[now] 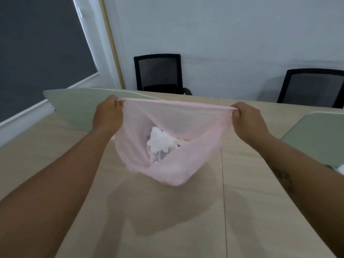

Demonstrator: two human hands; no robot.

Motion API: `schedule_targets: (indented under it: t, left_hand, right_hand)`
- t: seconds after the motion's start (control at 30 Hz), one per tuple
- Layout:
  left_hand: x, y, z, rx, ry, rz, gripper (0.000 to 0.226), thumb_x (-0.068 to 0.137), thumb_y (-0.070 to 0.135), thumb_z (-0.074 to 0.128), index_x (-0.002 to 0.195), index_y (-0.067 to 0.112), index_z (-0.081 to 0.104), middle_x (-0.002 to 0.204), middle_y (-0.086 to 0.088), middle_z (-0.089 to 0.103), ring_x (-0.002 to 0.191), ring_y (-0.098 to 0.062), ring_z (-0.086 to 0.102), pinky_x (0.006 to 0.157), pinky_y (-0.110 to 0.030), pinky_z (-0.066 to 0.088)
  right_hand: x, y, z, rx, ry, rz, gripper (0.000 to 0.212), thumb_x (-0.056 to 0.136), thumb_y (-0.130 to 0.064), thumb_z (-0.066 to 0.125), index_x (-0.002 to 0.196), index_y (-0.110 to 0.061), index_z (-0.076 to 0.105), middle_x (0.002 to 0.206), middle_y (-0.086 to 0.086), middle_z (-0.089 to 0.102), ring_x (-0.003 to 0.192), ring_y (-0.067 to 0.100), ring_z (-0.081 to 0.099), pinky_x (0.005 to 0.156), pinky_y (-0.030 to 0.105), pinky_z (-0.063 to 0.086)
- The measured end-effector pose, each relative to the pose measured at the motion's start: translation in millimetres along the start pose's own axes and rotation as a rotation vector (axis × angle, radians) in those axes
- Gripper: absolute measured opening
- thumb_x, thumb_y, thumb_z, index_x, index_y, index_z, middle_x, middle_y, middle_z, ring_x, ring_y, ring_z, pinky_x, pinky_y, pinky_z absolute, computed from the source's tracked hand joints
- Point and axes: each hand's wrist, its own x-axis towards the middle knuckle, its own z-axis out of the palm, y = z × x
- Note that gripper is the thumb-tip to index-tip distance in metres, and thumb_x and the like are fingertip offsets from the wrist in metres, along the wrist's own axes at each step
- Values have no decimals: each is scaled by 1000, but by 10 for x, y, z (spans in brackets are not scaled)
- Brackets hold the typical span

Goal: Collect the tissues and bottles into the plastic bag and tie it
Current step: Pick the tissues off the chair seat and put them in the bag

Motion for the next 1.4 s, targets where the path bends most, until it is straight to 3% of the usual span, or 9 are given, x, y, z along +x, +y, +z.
schedule_targets:
  t: [0.1, 0.23, 0.43, 0.53, 0.77, 0.87, 0.97, 1.13, 1.4]
  left_hand:
    - [-179, 132, -180, -45, 100, 74, 29, 104, 32, 35, 93, 10, 51, 82, -8, 57, 75, -29, 51, 68, -38, 42]
    - [-708, -190, -58, 332, -188, 153, 23, 103, 36, 36, 93, 18, 46, 90, -21, 63, 83, -40, 61, 68, -42, 47]
    - [-1284, -614, -368, 232, -148, -216, 27, 100, 36, 45, 119, 17, 50, 101, -20, 66, 96, -39, 63, 78, -43, 49]
    - [-1873, -739, -569, 199, -212, -378, 62, 94, 46, 55, 144, 19, 33, 127, -18, 57, 115, -38, 56, 95, -46, 47]
    - [-3172, -1067, -1405, 891, -507, -631, 85, 89, 71, 38, 154, 38, -6, 157, -7, 28, 140, -38, 27, 110, -51, 29]
    - [-3455, -1212, -1802, 1122, -514, -767, 84, 86, 78, 26, 156, 38, 2, 164, -7, 12, 147, -40, 10, 117, -59, 9]
    - [-3699, -1361, -2062, 1219, -516, -911, 83, 85, 80, 18, 156, 39, 4, 166, -7, 1, 149, -42, -3, 114, -66, -2]
    - [-3941, -1559, -2247, 1199, -441, -1006, 80, 87, 75, 19, 155, 40, -1, 166, -8, 0, 149, -42, -4, 107, -75, 11]
    - [-4059, -1931, -2641, 1367, -543, -799, 74, 88, 73, 25, 152, 35, 28, 165, -12, 2, 147, -39, 1, 105, -73, 18]
  right_hand:
    - [-42, -249, -54, 272, 178, -8, 35, 95, -12, 35, 122, -16, 58, 104, 3, 62, 93, 26, 56, 78, 35, 45]
    - [-476, -141, 304, 163, -273, -190, 32, 91, -15, 37, 105, -22, 64, 98, 7, 69, 91, 31, 63, 78, 39, 52]
    - [-1047, -125, 605, 326, -571, -315, 39, 96, -16, 40, 127, -26, 62, 117, -7, 66, 107, 15, 59, 92, 29, 46]
    - [-1331, -181, 832, 324, -625, -418, 41, 99, -21, 41, 136, -32, 55, 120, -3, 61, 116, 17, 53, 98, 32, 42]
    - [-2143, -371, 1460, 186, -772, -666, 57, 95, -49, 20, 141, -29, 47, 127, 7, 51, 111, 30, 50, 86, 42, 49]
    - [-2447, -491, 1698, 80, -824, -750, 62, 92, -48, 18, 139, -26, 51, 134, 14, 50, 123, 36, 48, 87, 46, 54]
    - [-2638, -646, 1930, 36, -833, -776, 48, 87, -33, 38, 120, -17, 68, 109, 23, 64, 101, 44, 64, 73, 50, 58]
    - [-2933, -886, 2240, 57, -814, -813, 54, 90, -33, 31, 133, -13, 57, 126, 26, 56, 119, 48, 53, 103, 57, 44]
    - [-3466, -1247, 2508, -16, -841, -799, 66, 89, -39, 19, 138, -9, 52, 137, 23, 50, 127, 45, 44, 107, 56, 38]
